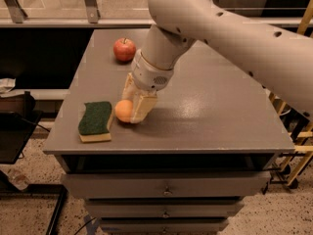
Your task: Move orange near sponge
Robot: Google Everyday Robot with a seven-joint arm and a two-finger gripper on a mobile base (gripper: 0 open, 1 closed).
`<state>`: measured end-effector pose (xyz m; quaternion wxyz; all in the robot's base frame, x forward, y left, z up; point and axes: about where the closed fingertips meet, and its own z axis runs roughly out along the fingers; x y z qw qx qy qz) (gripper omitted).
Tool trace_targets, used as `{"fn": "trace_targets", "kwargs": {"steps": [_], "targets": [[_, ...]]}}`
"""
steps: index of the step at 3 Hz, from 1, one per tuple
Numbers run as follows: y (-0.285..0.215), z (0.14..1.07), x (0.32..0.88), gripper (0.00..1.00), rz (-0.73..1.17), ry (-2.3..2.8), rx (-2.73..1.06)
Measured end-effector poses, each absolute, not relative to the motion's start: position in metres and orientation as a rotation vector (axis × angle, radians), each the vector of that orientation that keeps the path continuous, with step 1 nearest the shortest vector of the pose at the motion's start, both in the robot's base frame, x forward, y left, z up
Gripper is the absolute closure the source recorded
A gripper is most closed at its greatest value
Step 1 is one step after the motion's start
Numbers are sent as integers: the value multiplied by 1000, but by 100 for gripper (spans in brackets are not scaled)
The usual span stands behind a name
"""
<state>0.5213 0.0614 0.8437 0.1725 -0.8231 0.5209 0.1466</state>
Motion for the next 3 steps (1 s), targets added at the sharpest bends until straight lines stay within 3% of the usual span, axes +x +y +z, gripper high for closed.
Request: {"fn": "trace_targets", "kwargs": {"steps": [1,3], "targets": [[62,843,521,0,417,1476,-2337],[55,845,518,0,389,1502,-2335]]}}
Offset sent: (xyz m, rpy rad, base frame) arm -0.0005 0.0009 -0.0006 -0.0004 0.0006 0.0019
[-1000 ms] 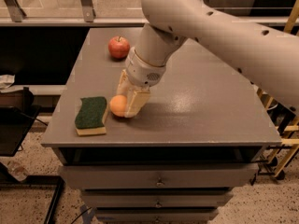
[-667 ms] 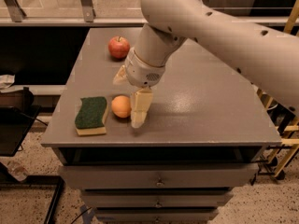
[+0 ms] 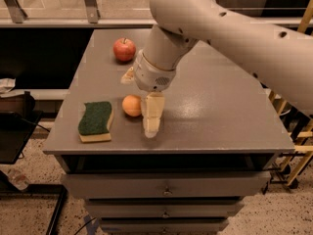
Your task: Move orange near sponge
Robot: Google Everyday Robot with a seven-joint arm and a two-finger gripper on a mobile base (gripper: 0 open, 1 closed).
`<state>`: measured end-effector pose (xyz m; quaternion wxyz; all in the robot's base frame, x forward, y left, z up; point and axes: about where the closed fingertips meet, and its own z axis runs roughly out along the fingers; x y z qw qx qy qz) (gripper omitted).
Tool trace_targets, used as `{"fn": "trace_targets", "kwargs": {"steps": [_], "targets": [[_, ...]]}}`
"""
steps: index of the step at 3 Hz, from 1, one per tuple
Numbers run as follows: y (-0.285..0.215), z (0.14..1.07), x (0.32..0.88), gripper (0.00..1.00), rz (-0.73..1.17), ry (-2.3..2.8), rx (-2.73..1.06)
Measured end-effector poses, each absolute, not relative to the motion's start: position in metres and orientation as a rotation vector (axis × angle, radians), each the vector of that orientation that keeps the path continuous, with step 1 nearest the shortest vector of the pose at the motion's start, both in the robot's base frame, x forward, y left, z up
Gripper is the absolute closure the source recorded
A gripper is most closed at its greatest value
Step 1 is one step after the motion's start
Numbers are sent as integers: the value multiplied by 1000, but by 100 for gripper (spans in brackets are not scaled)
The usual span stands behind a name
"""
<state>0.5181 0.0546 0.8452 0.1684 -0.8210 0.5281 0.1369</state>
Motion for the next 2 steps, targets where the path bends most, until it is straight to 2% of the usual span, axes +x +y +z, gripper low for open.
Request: {"fn": "trace_targets", "kwargs": {"steps": [2], "targets": [[-22,847,504,0,301,1729,-2152]]}}
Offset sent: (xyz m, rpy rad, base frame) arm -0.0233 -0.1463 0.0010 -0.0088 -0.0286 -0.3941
